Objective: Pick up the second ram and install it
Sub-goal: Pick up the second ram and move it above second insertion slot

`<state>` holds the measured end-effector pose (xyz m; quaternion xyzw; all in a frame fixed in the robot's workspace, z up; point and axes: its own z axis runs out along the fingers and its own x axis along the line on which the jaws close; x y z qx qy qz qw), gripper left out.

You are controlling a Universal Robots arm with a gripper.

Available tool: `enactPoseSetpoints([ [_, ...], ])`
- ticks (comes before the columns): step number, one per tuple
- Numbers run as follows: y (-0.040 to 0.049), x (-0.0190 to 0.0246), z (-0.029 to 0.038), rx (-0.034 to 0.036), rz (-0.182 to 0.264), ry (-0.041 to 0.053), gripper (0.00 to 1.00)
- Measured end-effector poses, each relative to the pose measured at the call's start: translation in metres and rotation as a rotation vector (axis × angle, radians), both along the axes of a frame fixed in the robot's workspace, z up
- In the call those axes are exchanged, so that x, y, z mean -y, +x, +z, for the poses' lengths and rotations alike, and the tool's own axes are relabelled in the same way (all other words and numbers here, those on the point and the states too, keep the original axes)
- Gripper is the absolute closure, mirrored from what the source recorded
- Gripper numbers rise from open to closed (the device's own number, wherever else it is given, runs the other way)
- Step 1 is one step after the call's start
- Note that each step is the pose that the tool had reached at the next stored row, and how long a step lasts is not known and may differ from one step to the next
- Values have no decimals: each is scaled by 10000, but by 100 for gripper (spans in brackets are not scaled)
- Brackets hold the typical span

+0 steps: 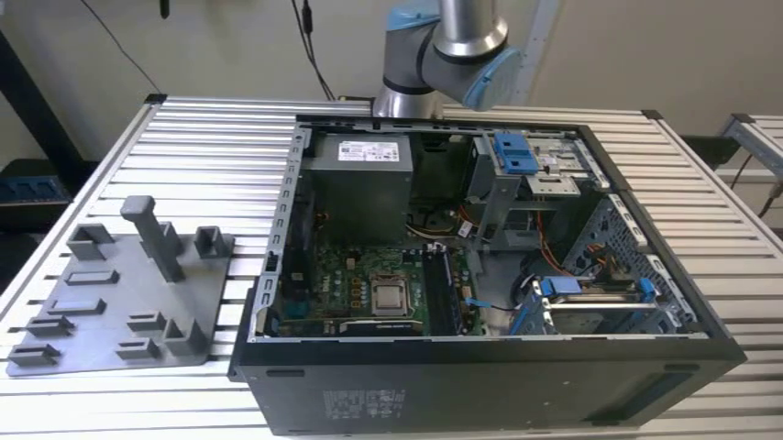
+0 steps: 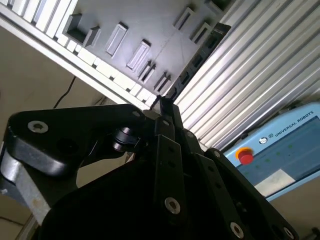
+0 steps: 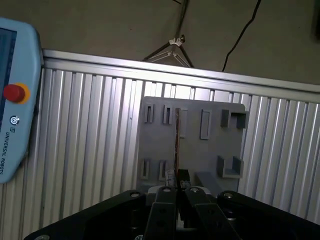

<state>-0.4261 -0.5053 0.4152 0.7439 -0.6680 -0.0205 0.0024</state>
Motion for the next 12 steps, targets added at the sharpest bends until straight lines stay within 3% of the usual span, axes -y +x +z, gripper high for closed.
enactPoseSetpoints([
  [7, 12, -1, 3, -3, 0, -2, 87],
  [12, 108, -1, 1, -2, 0, 0, 87],
])
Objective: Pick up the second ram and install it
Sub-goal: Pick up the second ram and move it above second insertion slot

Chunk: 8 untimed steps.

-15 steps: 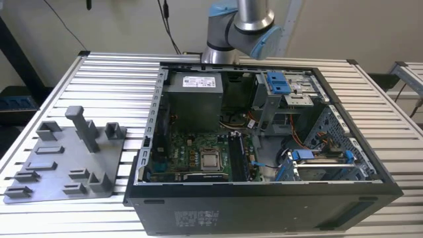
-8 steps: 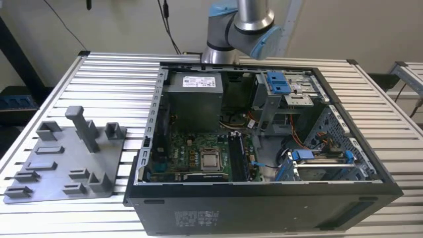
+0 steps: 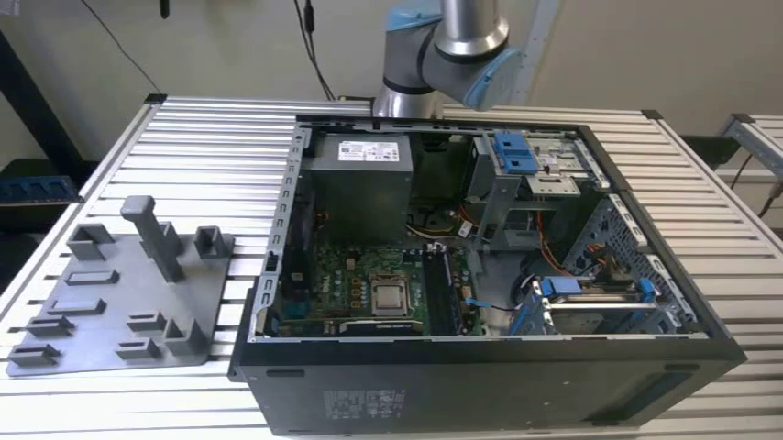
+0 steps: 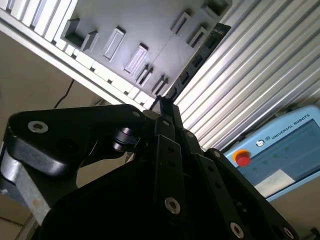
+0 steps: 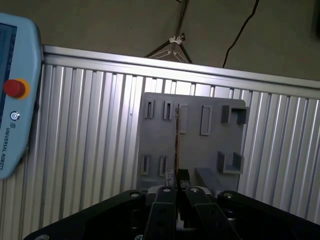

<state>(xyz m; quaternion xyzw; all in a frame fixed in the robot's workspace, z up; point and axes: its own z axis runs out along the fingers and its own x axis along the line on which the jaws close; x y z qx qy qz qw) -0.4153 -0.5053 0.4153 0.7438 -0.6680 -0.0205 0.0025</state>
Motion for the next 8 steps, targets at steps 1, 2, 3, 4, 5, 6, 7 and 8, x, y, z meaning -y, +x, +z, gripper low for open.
enactPoseSetpoints([
  [1, 27, 0, 0, 0, 0, 0, 87],
  [2, 57, 0, 0, 0, 0, -1, 87],
  [3, 90, 0, 0, -1, 0, -1, 87],
  [4, 120, 0, 1, -3, 1, -2, 87],
  [5, 148, 0, 0, -3, 1, -1, 87],
  [6, 176, 0, 0, -3, 0, 0, 87],
  [7, 203, 0, 0, -3, 1, 0, 87],
  [8, 229, 0, 0, -4, 0, 0, 87],
])
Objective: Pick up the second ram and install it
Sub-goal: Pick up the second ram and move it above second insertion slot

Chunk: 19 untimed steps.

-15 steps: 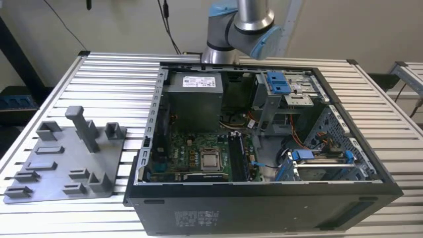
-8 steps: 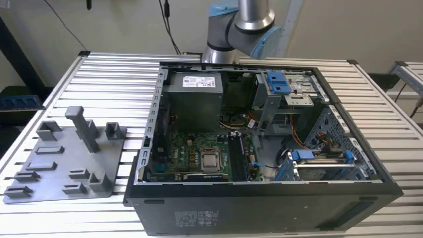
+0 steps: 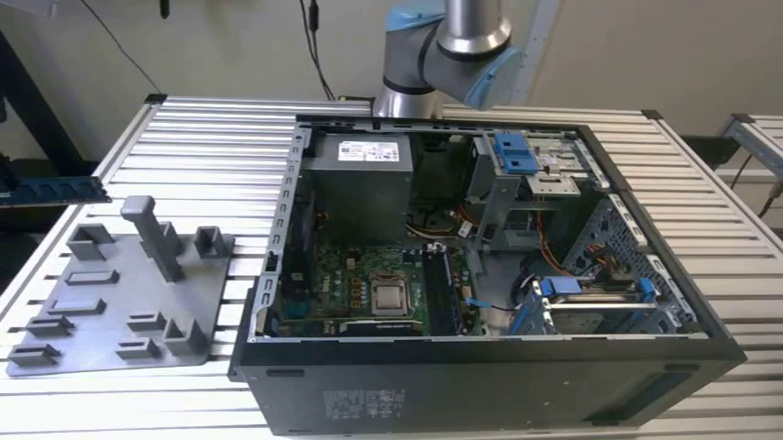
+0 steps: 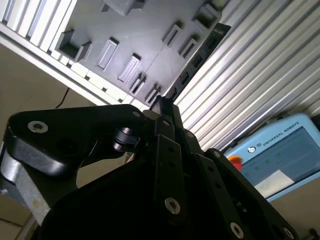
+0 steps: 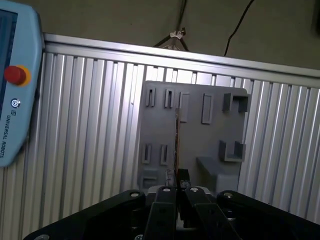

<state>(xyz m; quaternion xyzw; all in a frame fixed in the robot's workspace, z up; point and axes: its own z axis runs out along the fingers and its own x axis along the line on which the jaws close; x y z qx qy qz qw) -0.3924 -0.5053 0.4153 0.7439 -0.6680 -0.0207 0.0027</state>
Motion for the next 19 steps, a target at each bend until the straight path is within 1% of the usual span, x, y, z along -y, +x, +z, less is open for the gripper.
enactPoseSetpoints([
  [19, 496, 0, 1, -5, 0, 0, 87],
])
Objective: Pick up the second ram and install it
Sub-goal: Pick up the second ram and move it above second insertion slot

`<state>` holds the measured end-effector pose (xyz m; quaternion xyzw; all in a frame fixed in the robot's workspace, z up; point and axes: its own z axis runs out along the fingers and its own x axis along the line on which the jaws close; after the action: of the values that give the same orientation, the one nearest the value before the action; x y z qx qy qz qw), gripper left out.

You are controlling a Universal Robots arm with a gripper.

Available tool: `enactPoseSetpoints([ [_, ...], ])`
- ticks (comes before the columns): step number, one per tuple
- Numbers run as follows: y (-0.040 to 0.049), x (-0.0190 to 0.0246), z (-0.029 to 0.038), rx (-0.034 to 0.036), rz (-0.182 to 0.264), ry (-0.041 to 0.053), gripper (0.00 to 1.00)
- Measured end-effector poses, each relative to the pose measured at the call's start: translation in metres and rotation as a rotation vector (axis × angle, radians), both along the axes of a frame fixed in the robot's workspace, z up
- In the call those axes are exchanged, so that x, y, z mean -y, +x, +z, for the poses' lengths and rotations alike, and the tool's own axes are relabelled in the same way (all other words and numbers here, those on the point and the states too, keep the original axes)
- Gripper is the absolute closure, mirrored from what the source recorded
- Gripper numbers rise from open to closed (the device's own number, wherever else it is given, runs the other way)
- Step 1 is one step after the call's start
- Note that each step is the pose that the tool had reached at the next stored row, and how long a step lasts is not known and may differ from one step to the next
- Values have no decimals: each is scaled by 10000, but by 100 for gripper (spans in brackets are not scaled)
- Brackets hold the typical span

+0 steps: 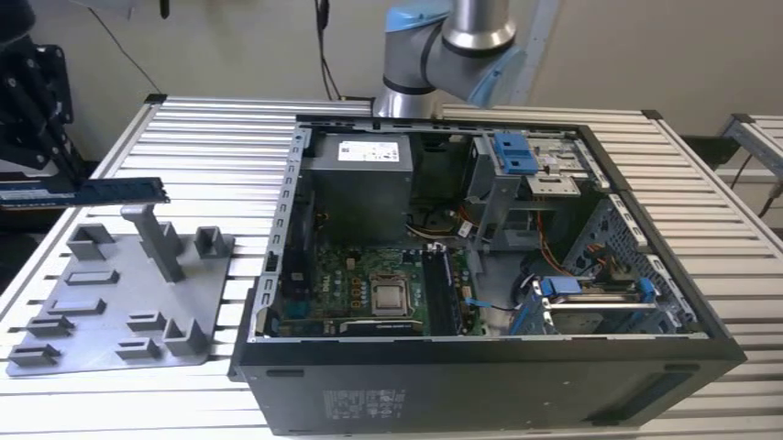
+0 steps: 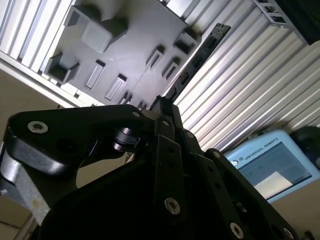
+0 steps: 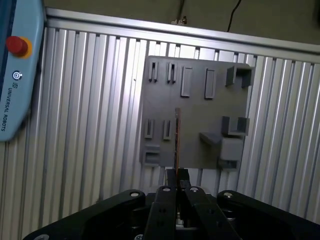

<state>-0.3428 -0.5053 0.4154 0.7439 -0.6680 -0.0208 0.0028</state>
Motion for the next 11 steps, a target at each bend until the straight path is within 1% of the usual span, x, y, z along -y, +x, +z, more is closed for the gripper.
enactPoseSetpoints([
  [11, 310, 0, 0, -2, 0, 0, 87],
])
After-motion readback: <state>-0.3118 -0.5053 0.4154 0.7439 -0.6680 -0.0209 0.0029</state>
